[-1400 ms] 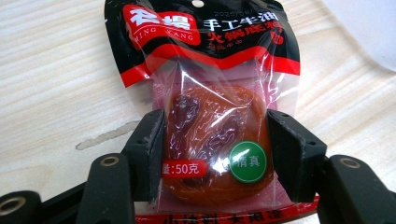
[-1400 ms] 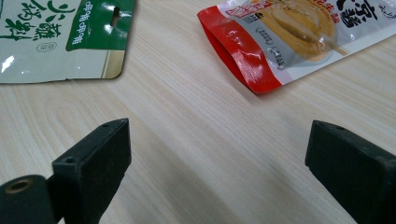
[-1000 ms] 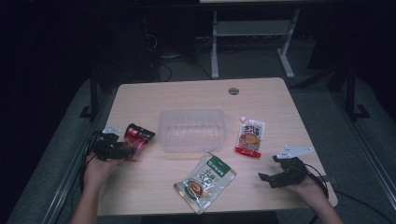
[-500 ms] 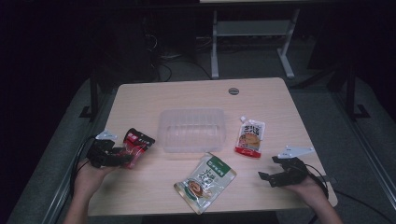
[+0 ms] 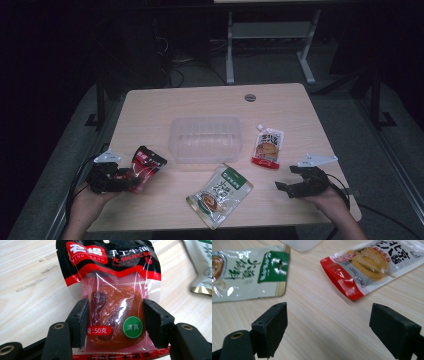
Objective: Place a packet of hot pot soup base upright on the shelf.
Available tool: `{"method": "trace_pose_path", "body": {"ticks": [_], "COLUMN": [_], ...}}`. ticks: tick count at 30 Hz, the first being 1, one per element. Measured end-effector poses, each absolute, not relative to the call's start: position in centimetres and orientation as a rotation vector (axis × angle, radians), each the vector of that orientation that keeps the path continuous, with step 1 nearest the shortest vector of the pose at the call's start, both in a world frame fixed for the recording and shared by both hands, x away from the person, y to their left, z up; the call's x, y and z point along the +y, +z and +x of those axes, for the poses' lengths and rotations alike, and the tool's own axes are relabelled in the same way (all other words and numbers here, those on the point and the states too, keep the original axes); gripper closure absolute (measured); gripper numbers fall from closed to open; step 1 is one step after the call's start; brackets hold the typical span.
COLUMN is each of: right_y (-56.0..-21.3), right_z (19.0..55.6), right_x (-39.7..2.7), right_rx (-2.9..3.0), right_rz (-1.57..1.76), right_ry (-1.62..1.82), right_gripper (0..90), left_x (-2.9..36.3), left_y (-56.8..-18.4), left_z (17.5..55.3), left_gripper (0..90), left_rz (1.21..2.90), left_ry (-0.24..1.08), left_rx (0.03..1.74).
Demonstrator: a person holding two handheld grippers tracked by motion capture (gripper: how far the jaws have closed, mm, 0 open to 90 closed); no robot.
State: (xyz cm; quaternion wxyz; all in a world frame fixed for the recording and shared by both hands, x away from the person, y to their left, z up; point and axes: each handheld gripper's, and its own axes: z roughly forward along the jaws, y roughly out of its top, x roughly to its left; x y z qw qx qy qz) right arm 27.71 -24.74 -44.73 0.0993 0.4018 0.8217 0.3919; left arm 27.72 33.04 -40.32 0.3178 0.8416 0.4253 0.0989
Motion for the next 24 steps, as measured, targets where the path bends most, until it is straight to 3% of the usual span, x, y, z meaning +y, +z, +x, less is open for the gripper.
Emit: {"method": "trace_pose_path", "body": {"ticks": [24], "right_y": [-42.6], "right_z": [29.2], "right_x": [-22.1], "right_rx": [2.431], "right_rz": [1.183], "right_ry": [1.323], "right_gripper": [18.6], "left_x": [27.1], "left_y": [-38.4], "left_z": [25.6], "left_gripper": [41.5], "left_rz": [2.255], "left_ry": [0.205], "left_rx": [0.888]}}
